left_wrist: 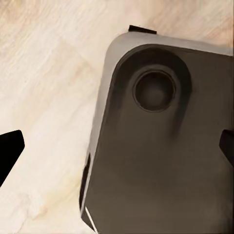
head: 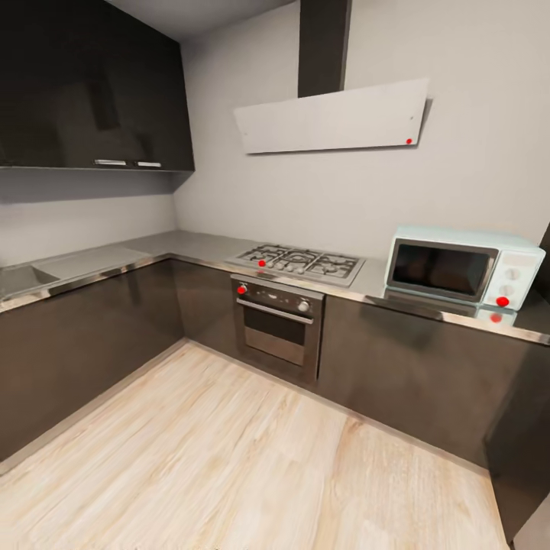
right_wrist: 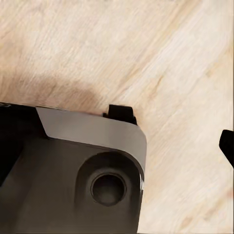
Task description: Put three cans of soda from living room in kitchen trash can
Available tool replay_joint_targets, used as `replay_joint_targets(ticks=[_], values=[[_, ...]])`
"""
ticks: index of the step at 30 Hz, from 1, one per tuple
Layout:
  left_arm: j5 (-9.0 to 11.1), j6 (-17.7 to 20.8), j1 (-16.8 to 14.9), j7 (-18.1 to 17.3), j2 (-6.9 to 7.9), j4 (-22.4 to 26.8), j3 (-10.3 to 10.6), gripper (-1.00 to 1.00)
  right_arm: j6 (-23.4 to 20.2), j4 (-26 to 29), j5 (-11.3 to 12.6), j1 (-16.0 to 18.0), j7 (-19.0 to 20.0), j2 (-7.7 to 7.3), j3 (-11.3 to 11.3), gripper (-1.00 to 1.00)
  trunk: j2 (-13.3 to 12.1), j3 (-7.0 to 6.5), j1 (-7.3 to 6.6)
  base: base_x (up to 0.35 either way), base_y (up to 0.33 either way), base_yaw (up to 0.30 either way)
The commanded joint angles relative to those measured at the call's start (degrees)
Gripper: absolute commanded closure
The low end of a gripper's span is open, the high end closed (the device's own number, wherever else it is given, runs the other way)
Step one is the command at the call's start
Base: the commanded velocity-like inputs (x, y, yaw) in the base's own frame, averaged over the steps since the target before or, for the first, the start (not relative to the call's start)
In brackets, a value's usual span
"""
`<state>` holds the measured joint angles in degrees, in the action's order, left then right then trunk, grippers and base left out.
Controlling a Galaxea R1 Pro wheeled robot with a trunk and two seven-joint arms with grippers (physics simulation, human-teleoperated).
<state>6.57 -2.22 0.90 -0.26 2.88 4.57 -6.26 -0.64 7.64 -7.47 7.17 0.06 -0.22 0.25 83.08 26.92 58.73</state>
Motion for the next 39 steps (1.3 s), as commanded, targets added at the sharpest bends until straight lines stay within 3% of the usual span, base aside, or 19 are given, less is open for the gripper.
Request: replay_joint_targets(ticks=[1, 7, 10, 15, 20, 24, 25, 27, 29, 31, 33, 34, 39], values=[[1.9, -0.4, 0.0, -0.3, 0.65, 1.8, -1.8, -1.00, -0.1, 0.4, -3.0, 1.6, 0.0, 0.20, 0.0, -1.00, 0.0, 0.01, 0.00, 0.000, 0.000, 0.295], [7.3, 1.9, -0.1, -0.7, 1.55, 11.5, -6.2, -1.00, -0.4, 2.6, -8.8, 5.2, -0.1, 1.88, 0.0, -1.00, 0.0, 0.01, 0.00, 0.000, 0.000, 0.297], [10.8, 9.0, 0.3, -0.8, 1.52, 21.8, -8.9, -1.00, -2.7, 4.8, -10.0, 7.2, -0.1, 3.25, 0.0, -1.00, 0.0, 0.01, 0.00, 0.000, 0.000, 0.298], [15.9, 21.7, 2.2, -0.1, 0.90, 41.7, -12.6, -1.00, -12.1, 10.3, -10.8, 10.0, -0.1, 5.31, 0.1, -1.00, 0.0, 0.01, 0.00, 0.000, 0.000, 0.299], [18.2, 28.9, 3.0, 3.8, -2.38, 57.1, -13.9, -1.00, -21.5, 20.5, -11.0, 11.3, 0.1, 6.57, 0.4, -1.00, 0.0, 0.01, 0.00, 0.000, 0.000, 0.300], [19.0, 33.2, 2.7, 10.3, -5.39, 64.6, -12.2, -1.00, -27.0, 30.0, -11.0, 11.3, 0.3, 6.82, 3.1, -1.00, 0.0, 0.01, 0.00, 0.000, 0.000, 0.300], [19.4, 34.9, 1.2, 14.8, -6.56, 67.3, -9.8, -1.00, -31.2, 37.0, -10.8, 11.2, 0.8, 6.74, 6.4, -1.00, 0.0, 0.01, 0.00, 0.000, 0.000, 0.300], [19.5, 35.6, -0.4, 17.3, -7.09, 68.2, -8.6, -1.00, -34.0, 40.8, -10.6, 11.1, 2.2, 6.57, 7.9, -1.00, 0.0, 0.01, 0.00, 0.000, 0.000, 0.300], [19.6, 35.9, -2.5, 20.2, -7.72, 67.6, -6.4, -1.00, -37.8, 46.0, -10.7, 10.9, 8.4, 5.04, 9.6, -1.00, 0.0, 0.01, 0.00, 0.000, 0.000, 0.300], [19.7, 35.3, -3.2, 21.2, -7.98, 66.6, -5.1, -1.00, -39.2, 49.5, -10.8, 10.8, 13.5, 3.47, 10.2, -1.00, 0.0, 0.01, 0.00, 0.000, 0.000, 0.300], [19.9, 34.2, -3.5, 21.5, -8.24, 66.0, -4.5, -1.00, -39.7, 51.8, -10.9, 10.8, 15.8, 2.71, 10.5, -1.00, 0.0, 0.01, 0.00, 0.000, 0.000, 0.300], [20.4, 32.8, -3.8, 21.8, -9.31, 65.3, -3.8, -1.00, -40.3, 55.3, -11.0, 9.6, 18.2, 1.95, 10.9, -1.00, 0.0, 0.01, 0.00, 0.000, 0.000, 0.300], [20.9, 31.7, -3.9, 22.0, -10.18, 65.0, -3.4, -1.00, -40.6, 61.3, -11.1, 6.3, 19.5, 1.47, 11.2, -1.00, 0.0, 0.01, 0.00, 0.000, 0.000, 0.300]])
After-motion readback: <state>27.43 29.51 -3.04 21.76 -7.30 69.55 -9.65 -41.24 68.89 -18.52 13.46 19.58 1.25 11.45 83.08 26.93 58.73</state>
